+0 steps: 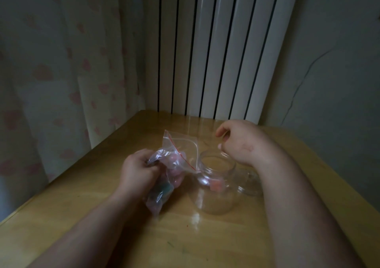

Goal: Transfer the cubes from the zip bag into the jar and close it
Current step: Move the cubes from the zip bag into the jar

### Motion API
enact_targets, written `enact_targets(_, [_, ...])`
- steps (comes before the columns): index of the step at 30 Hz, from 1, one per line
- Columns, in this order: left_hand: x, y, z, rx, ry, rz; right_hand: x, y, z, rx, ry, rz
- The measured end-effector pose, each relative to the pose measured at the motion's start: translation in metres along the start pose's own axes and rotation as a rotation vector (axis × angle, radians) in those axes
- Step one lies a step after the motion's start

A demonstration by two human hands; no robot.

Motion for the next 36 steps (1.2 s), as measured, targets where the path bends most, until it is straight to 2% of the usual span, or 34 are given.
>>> enact_targets(3, [0.000, 0.003, 0.004, -0.018, 0.012, -0.024, -0.007, 0.001, -0.015, 0.140, -0.118, 0.089])
enact_targets(6, [0.002, 0.004, 0.005, -0.039, 0.016, -0.022, -0.025, 0.003, -0.033, 0.228, -0.176, 0.028])
enact_targets(11, [0.003, 0.005, 0.007, -0.071, 0.007, -0.056, -0.053, -0.001, -0.043, 0.199, -0.012, -0.060])
enact_targets(22, [0.003, 0.005, 0.006, -0.062, 0.012, -0.045, -0.054, 0.002, -0.050, 0.233, -0.056, -0.145])
enact_targets(29, [0.001, 0.003, 0.002, -0.016, 0.041, -0.005, -0.033, 0.000, -0.031, 0.119, -0.195, 0.033])
enact_targets(36, [0.003, 0.001, 0.004, -0.007, 0.019, 0.011, -0.006, 0.000, -0.005, -0.003, -0.101, 0.132])
Point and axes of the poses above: each hand's wrist, its own y-axis away from the middle knuckle, its own x-axis out of the back of the hand, z = x × y, the point moved 2 cm from there along -y, towards the middle knuckle, and after that the axes turned 11 degrees about x, right-handed, at the moved point
